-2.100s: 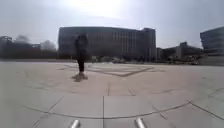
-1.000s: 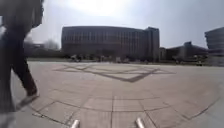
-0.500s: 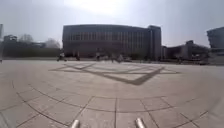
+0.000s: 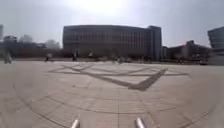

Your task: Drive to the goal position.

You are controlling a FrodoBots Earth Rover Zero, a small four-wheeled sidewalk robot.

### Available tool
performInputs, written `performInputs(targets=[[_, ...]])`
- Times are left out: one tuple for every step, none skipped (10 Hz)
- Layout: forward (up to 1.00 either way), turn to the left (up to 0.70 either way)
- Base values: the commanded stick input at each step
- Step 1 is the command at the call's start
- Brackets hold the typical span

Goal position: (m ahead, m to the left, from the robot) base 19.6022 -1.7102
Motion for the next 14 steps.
performInputs(targets=[[0.85, -0.12], [0.85, -0.18], [0.85, -0.25], [0.85, -0.30], [0.85, -0.30], [0.85, -0.30], [0.85, -0.30], [0.85, -0.30], [0.85, -0.27], [0.85, -0.22], [0.85, -0.16], [0.85, -0.11], [0.85, -0.06], [0.85, -0.01]])
